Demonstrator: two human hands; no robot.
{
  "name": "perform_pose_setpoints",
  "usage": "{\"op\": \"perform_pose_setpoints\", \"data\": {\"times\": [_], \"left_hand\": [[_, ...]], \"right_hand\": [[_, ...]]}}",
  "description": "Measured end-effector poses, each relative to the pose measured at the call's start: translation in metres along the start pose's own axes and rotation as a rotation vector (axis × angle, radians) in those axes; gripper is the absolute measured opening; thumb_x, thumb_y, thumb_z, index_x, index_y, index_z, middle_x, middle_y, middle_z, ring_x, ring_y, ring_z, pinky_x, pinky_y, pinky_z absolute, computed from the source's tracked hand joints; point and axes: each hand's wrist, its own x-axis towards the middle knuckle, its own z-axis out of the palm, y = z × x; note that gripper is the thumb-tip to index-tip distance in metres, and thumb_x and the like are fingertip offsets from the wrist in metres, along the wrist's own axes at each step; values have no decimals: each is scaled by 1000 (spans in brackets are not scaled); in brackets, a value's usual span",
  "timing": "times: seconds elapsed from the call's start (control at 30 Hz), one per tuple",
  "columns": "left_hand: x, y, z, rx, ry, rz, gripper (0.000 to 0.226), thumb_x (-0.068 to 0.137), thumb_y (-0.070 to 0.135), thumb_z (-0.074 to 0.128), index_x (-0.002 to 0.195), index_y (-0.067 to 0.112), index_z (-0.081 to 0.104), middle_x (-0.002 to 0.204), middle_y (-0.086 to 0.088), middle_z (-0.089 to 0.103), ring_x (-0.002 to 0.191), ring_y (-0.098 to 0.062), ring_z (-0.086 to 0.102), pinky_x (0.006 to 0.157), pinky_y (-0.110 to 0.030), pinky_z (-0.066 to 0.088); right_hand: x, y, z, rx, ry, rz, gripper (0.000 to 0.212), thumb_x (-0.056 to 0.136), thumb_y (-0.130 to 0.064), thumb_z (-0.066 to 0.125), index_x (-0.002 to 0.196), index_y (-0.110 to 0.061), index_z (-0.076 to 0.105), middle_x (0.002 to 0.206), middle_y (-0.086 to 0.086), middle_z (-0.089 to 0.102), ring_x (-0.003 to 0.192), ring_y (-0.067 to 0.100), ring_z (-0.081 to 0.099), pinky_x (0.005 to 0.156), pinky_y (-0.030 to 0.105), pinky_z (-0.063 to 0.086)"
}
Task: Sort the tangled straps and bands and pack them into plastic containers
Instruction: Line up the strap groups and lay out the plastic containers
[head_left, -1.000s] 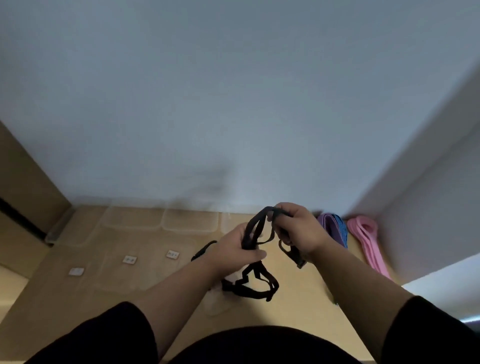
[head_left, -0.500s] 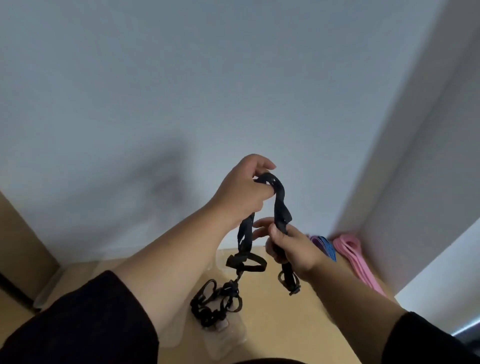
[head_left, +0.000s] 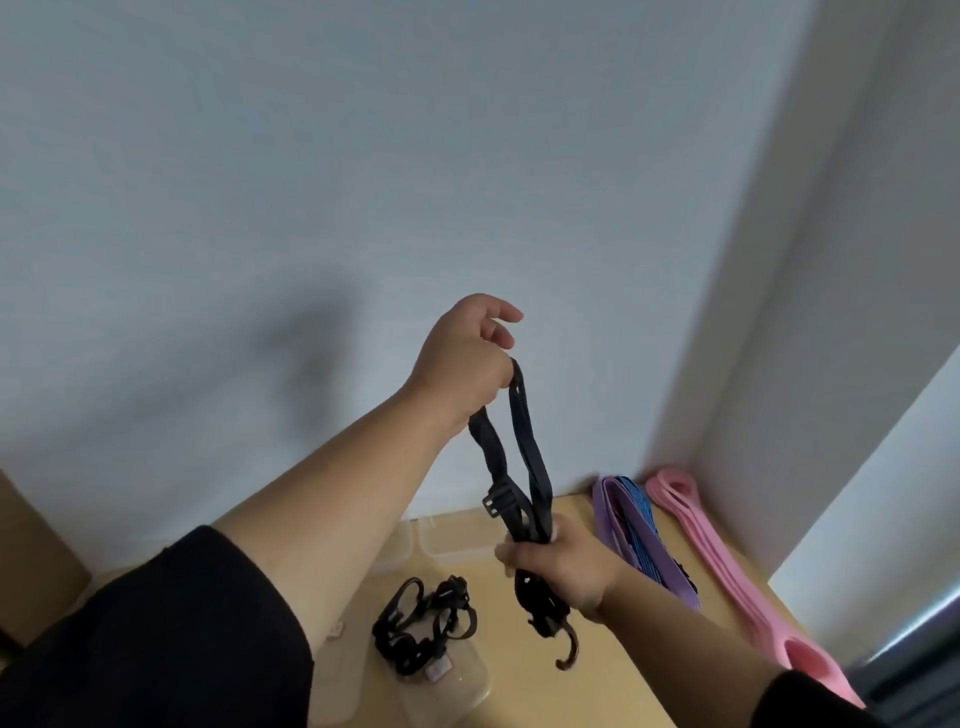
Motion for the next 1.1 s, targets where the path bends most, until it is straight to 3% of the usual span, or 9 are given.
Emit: {"op": "perform_pose_setpoints", "data": {"times": [0.13, 0.2, 0.33, 0.47, 0.6, 0.77, 0.83, 0.93, 1.1], "left_hand": [[4, -1, 8, -33, -16, -8, 55, 71, -17, 53, 105, 25, 64, 87, 5, 47, 76, -11, 49, 65, -21, 42], [9, -3, 9, -46, -18, -6, 55, 73, -17, 53, 105, 26, 63, 88, 4, 44, 77, -12, 47, 68, -26, 43], [23, -2, 5, -47, -51, 10, 57, 74, -17, 49, 103, 29, 63, 94, 1, 43, 70, -18, 42, 54, -29, 39], [35, -1, 4, 43, -161, 25, 54, 75, -17, 50, 98, 28, 68, 97, -1, 48, 67, -16, 44, 48, -24, 36], [45, -6, 3, 140, -234, 50, 45, 74, -18, 53, 88, 21, 71, 91, -2, 63, 76, -15, 59, 63, -23, 51], [60, -35, 2, 244, -238, -28, 29, 77, -10, 64, 84, 17, 73, 92, -8, 72, 87, -20, 68, 83, -32, 57], [66, -54, 2, 234, -239, -144, 18, 83, -2, 67, 90, 13, 71, 96, -10, 71, 85, -23, 68, 78, -34, 61], [70, -78, 5, 408, -307, -283, 9, 86, 9, 70, 94, 10, 73, 92, -7, 68, 67, -19, 62, 54, -27, 54], [79, -93, 37, 234, -293, -429, 31, 86, -14, 46, 99, 1, 70, 84, -14, 72, 59, -19, 67, 54, -26, 56]], "right_hand": [[-5, 7, 2, 150, -37, -43, 16, 82, -27, 68, 71, -15, 68, 76, 12, 67, 75, 30, 63, 80, 40, 50], [-8, 13, 2, 252, -82, -34, 22, 82, -20, 71, 65, -10, 60, 63, 15, 59, 62, 30, 59, 72, 40, 50], [-19, 27, -1, 253, -80, 1, 24, 89, -11, 68, 73, -3, 51, 53, 10, 43, 46, 21, 40, 54, 29, 39], [-26, 35, -2, 281, -43, 9, 35, 92, -28, 69, 74, -5, 50, 52, 10, 43, 46, 20, 39, 54, 29, 37], [-36, 46, -7, 324, -17, 83, 41, 90, -36, 69, 63, -17, 46, 54, 9, 39, 49, 20, 34, 54, 32, 32], [-49, 52, -17, 283, 0, 128, 43, 89, -43, 69, 65, -13, 52, 56, 10, 47, 48, 21, 42, 52, 29, 34], [-54, 53, -21, 247, 20, 149, 40, 90, -41, 68, 74, -6, 57, 60, 11, 58, 51, 21, 54, 54, 29, 43], [-62, 63, -24, 168, 70, 228, 30, 92, -32, 69, 90, -5, 55, 63, 11, 61, 55, 24, 58, 60, 31, 48], [-76, 86, -22, -14, 121, 337, 26, 90, -30, 70, 112, -23, 57, 79, 0, 61, 64, 11, 60, 64, 26, 53]]}}
